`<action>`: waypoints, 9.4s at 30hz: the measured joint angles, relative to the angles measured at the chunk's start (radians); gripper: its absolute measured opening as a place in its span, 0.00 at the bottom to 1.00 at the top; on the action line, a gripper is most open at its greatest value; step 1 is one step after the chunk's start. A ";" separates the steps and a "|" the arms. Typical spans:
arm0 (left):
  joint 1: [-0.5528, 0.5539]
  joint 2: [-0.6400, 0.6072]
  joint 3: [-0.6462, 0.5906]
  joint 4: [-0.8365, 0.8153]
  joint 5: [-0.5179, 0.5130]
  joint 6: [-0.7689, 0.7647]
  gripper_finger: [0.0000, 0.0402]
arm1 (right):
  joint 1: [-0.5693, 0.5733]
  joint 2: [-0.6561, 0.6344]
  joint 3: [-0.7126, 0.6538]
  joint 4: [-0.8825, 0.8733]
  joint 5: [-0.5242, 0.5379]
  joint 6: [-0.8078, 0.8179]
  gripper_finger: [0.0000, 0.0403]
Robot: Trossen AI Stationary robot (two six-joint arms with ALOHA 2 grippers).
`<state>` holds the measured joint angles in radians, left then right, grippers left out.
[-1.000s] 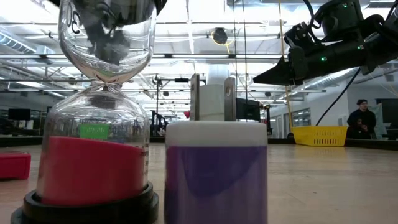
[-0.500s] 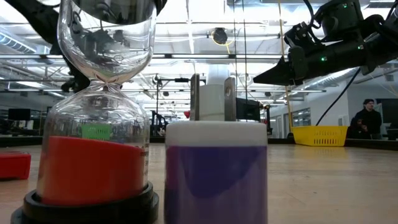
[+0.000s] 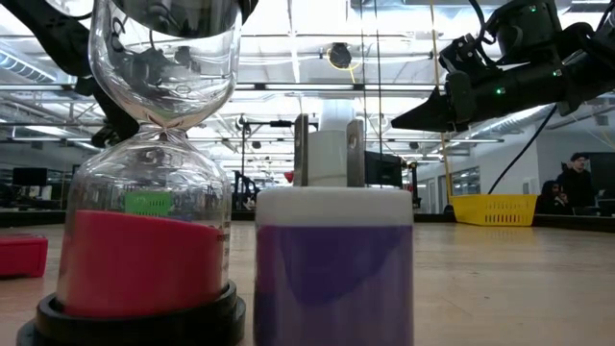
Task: Pick & Place Office items
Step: Put the orange hourglass timer into the green bin, then put the black digital clock into the yellow bin
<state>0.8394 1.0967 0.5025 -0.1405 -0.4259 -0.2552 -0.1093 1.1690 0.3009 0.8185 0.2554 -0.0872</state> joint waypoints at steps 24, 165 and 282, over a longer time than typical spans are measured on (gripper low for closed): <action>-0.032 0.025 0.038 -0.075 0.028 0.010 0.52 | 0.000 0.000 0.000 0.008 -0.002 0.001 0.00; -0.157 0.128 0.134 -0.220 -0.050 0.109 0.01 | 0.000 -0.008 0.000 -0.007 -0.051 -0.011 0.00; -0.645 0.160 -0.376 1.067 0.398 0.328 0.10 | 0.126 0.119 0.432 -1.650 0.106 0.816 0.42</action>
<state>0.1944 1.2568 0.1268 0.9263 -0.0280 0.0730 0.0168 1.2880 0.7330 -0.8313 0.3618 0.7291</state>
